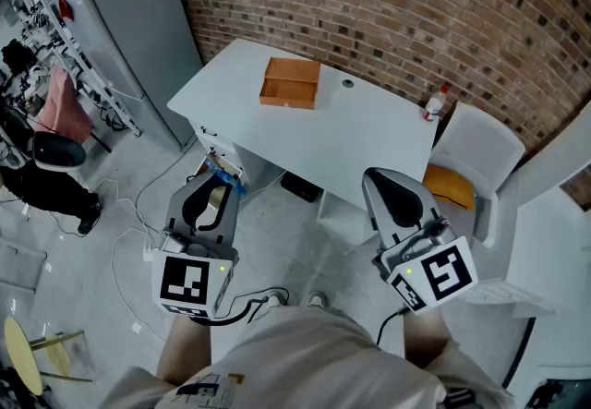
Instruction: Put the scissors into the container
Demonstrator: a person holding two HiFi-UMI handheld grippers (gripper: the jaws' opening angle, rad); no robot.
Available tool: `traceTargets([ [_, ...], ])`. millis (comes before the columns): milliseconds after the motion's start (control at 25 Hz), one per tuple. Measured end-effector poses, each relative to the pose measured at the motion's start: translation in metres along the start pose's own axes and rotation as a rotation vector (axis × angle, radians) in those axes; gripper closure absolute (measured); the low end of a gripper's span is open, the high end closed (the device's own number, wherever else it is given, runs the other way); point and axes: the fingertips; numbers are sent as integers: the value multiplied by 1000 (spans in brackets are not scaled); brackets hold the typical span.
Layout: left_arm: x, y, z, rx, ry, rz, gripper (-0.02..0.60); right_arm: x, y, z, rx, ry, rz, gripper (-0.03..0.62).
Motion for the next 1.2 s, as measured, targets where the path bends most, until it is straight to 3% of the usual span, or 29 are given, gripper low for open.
traceTargets([
  [280, 6, -13, -5, -4, 17, -7, 499, -1, -14, 9, 9, -8, -53, 586],
  [1200, 9, -70, -7, 15, 24, -16, 500, -25, -25, 57, 88, 0, -86, 586],
])
Point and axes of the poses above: the fingertips, and each gripper's own axes: z backward along the fingers, y to its left, x out of its top, and after that the axes turned 8 degrees about -x, right-handed
